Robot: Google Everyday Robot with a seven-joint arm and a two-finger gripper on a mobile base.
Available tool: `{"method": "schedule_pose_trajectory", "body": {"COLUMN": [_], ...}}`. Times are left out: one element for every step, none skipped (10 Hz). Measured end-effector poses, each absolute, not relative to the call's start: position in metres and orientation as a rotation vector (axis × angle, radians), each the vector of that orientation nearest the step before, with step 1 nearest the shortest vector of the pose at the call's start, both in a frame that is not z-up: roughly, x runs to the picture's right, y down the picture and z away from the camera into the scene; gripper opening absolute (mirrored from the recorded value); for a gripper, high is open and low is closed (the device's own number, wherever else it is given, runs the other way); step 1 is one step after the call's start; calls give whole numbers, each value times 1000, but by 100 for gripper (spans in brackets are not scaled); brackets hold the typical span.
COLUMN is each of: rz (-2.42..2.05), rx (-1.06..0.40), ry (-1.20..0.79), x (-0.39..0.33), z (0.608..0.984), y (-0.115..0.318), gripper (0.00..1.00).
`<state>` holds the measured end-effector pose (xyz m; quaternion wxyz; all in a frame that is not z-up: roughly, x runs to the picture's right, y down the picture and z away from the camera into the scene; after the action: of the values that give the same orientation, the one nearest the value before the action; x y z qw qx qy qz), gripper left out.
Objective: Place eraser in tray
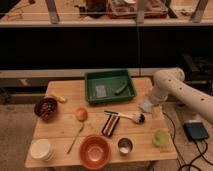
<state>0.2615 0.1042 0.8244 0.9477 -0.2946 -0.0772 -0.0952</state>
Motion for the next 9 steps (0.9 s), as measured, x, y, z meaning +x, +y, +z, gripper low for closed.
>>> {"method": "schedule_pose_trajectory", "body": {"rz": [-238, -290, -359, -424, -487, -552, -600, -630, -672], "rx": [-611, -613, -615, -611, -605, -598, -594, -592, -590], "ry": [-171, -189, -212, -236, -257, -278, -293, -305, -323], "x": [253, 239, 216, 190, 164, 138, 118, 105, 93], "z": [820, 815, 807, 797, 788, 777, 768, 764, 760], "y": [110, 116, 126, 136, 146, 156, 166, 171, 175], "gripper": [75, 75, 75, 75, 75, 75, 75, 75, 75]}}
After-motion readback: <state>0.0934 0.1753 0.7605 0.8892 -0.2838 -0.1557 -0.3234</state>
